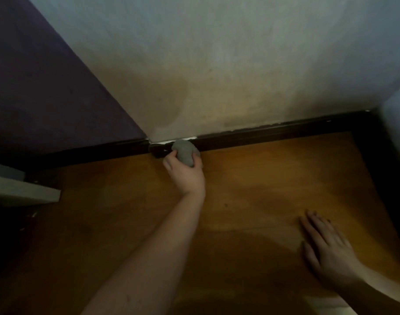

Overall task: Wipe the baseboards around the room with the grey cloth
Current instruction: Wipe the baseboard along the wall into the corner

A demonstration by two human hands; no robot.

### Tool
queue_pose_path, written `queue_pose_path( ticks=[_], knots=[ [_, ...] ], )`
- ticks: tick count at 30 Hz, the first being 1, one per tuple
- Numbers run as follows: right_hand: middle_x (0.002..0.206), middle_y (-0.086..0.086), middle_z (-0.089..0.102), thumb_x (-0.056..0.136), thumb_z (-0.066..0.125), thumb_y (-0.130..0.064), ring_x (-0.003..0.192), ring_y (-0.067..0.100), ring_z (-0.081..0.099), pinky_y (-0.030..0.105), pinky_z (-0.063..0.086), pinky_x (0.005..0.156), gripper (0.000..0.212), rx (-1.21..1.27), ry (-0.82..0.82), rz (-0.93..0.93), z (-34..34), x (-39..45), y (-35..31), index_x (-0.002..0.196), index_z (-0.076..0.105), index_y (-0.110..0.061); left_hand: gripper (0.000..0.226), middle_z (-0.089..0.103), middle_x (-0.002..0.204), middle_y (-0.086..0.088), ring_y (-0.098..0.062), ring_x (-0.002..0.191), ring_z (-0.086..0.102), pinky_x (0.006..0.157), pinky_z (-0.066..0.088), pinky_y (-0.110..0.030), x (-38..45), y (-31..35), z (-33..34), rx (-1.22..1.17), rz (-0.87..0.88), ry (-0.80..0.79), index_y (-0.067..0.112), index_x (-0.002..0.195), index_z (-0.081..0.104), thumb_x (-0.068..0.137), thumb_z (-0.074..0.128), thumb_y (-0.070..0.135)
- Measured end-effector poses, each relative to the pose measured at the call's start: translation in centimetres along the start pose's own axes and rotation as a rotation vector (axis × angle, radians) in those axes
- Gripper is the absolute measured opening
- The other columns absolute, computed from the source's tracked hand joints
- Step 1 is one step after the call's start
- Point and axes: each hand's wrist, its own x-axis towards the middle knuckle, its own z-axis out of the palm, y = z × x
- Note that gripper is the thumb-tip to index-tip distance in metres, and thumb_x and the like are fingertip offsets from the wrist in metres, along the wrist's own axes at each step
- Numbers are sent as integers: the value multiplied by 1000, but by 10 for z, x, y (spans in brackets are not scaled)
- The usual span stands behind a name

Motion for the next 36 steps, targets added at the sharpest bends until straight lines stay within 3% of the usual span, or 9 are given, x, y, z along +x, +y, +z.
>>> queue_pose_path(
  ticks=[2,7,12,18,23,28,31,36],
  knots=[
    [162,-7,18,95,23,-56,149,13,14,27,-2,119,64,18,11,-7,0,0,-1,154,26,-31,51,45,132,-13,-30,118,54,101,47,-37,-12,8,16,5,48,-31,1,127,51,86,75,19],
    [161,-8,21,99,22,-53,150,8,7,25,-5,121,60,59,15,-42,-2,-3,1,154,29,-29,48,44,131,-18,-31,120,51,98,34,-21,-36,20,46,-10,87,-58,-2,124,50,85,74,13],
    [165,-11,6,97,35,-49,152,10,5,27,-8,121,65,70,36,-93,1,-1,3,156,15,-33,50,41,133,-17,-30,120,50,101,45,-37,-59,30,70,-11,185,-182,0,126,47,86,73,14],
    [162,-11,15,96,40,-46,151,8,6,28,-6,122,63,106,113,-123,4,1,2,155,24,-31,48,41,134,-15,-31,121,51,101,46,-38,-96,54,115,-5,263,-310,1,124,48,86,74,15],
    [163,-9,15,95,44,-42,151,11,12,30,0,123,63,150,166,-160,7,1,6,154,27,-29,46,44,132,-20,-35,119,51,98,47,-41,-122,69,150,-54,163,-263,-3,120,50,84,75,13],
    [163,-8,16,97,42,-42,151,12,11,31,-1,123,61,157,178,-164,7,-1,7,155,26,-29,44,46,127,-21,-34,116,50,94,45,-36,-143,83,178,-58,137,-288,-4,117,50,84,74,11],
    [162,-5,22,98,43,-42,151,12,12,31,0,123,59,165,175,-160,5,-2,8,153,31,-28,44,45,129,-18,-29,117,50,89,40,-24,-156,94,193,-53,151,-350,0,121,50,86,73,14],
    [161,-5,25,99,40,-43,151,13,12,32,-1,122,56,162,179,-147,4,-3,9,152,34,-28,45,45,129,-19,-31,119,49,92,42,-27,-171,106,212,-57,140,-384,-1,122,50,86,74,13]
  ],
)
